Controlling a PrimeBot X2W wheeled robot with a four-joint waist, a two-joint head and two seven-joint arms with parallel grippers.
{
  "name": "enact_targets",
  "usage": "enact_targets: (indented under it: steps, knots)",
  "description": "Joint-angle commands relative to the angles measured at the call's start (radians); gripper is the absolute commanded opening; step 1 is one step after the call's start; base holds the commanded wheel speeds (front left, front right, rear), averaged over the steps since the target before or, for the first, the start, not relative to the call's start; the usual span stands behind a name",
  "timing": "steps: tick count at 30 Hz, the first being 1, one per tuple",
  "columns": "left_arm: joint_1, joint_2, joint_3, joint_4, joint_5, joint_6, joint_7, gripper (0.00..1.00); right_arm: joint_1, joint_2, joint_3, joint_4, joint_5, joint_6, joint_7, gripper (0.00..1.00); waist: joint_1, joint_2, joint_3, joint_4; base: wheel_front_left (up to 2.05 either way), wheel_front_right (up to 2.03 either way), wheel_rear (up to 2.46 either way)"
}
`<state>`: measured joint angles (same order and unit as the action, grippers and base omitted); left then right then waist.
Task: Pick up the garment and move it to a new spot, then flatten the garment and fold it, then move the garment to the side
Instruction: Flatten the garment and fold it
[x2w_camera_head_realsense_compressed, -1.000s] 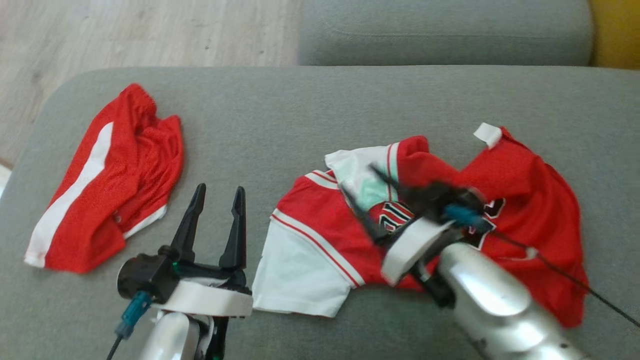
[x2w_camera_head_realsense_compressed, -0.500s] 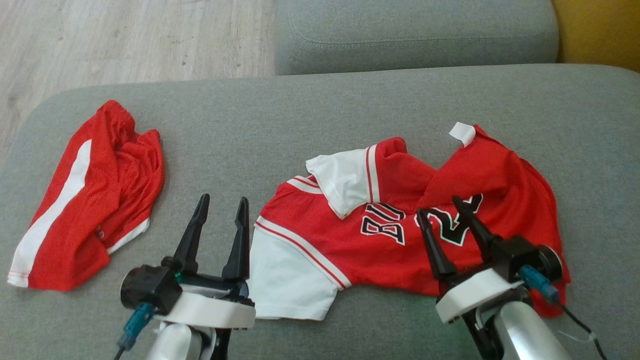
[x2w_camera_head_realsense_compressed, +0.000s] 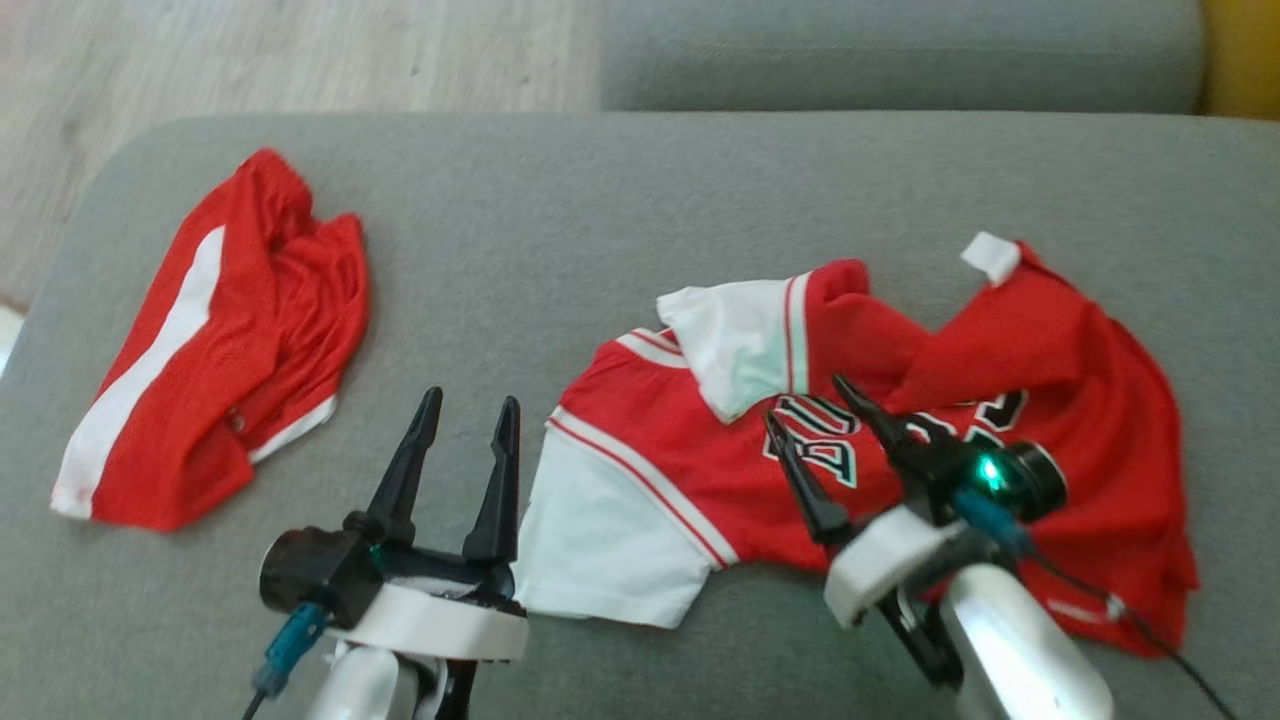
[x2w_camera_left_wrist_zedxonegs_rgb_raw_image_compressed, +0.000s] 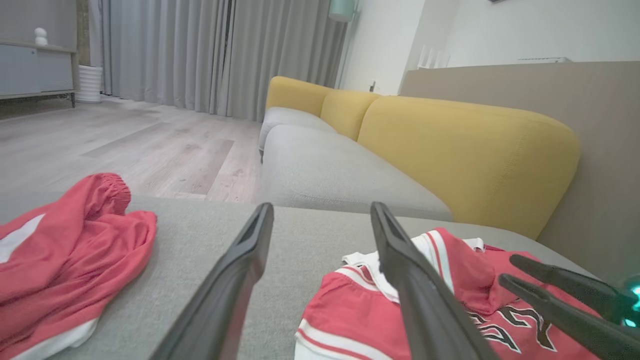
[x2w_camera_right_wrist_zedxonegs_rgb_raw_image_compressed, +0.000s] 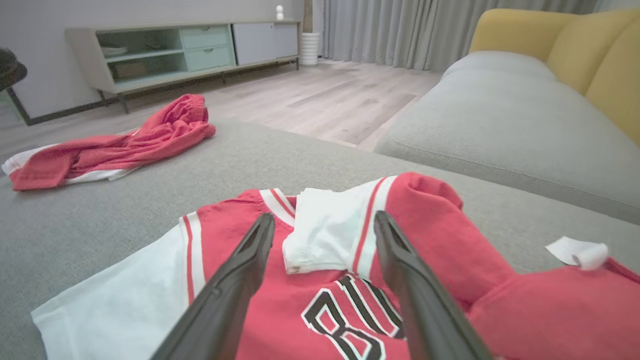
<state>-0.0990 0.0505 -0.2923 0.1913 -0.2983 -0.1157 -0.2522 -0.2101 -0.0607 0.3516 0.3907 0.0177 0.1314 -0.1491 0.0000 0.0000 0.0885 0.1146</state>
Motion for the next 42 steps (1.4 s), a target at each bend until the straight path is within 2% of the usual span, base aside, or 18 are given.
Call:
enact_targets:
  steps: [1,10,18,19,20,21,29,35,42]
  knots:
    - [-0.055,0.000,0.023,-0.028,-0.004,-0.004,-0.010,1.00,-0.064,0.009,0.028,-0.006,-0.008,-0.001,0.015,1.00,0.0000,0.0000,0.028,0.029,0.00,0.00,0.00]
    - [-0.095,0.000,-0.006,-0.018,-0.033,0.001,-0.010,1.00,-0.214,0.002,0.041,0.218,-0.044,-0.001,0.104,1.00,0.0000,0.0000,0.092,0.117,0.00,0.00,0.00]
    - [-0.110,0.000,-0.012,-0.017,-0.042,0.007,-0.010,1.00,-0.279,0.005,0.001,0.354,-0.050,-0.001,0.085,1.00,0.0000,0.0000,0.120,0.154,0.00,0.00,0.00]
    - [-0.109,0.000,-0.011,-0.018,-0.042,0.008,-0.010,1.00,-0.284,0.005,-0.005,0.365,-0.046,-0.001,0.082,0.52,0.0000,0.0000,0.123,0.154,0.00,0.00,0.00]
    - [-0.109,0.000,-0.011,-0.018,-0.042,0.009,-0.010,1.00,-0.290,0.006,-0.008,0.375,-0.044,-0.001,0.078,0.09,0.0000,0.0000,0.124,0.154,0.00,0.00,0.00]
    - [-0.108,0.000,-0.010,-0.018,-0.041,0.009,-0.010,1.00,-0.295,0.007,-0.012,0.384,-0.042,-0.001,0.073,0.00,0.0000,0.0000,0.125,0.153,0.00,0.00,0.00]
    - [-0.111,0.000,-0.001,-0.012,-0.034,0.011,-0.010,1.00,-0.329,0.010,-0.079,0.392,-0.032,-0.001,0.012,0.00,0.0000,0.0000,0.107,0.118,0.00,0.00,0.00]
    - [-0.108,0.000,-0.001,-0.015,-0.034,0.012,-0.010,1.00,-0.366,0.006,-0.193,0.321,-0.063,-0.001,-0.007,0.00,0.0000,0.0000,0.093,0.100,0.00,0.00,0.00]
    - [-0.112,0.000,-0.011,-0.023,-0.043,0.012,-0.010,1.00,-0.424,-0.035,-0.291,0.238,-0.089,-0.001,0.030,0.00,0.0000,0.0000,0.108,0.113,0.00,0.00,0.00]
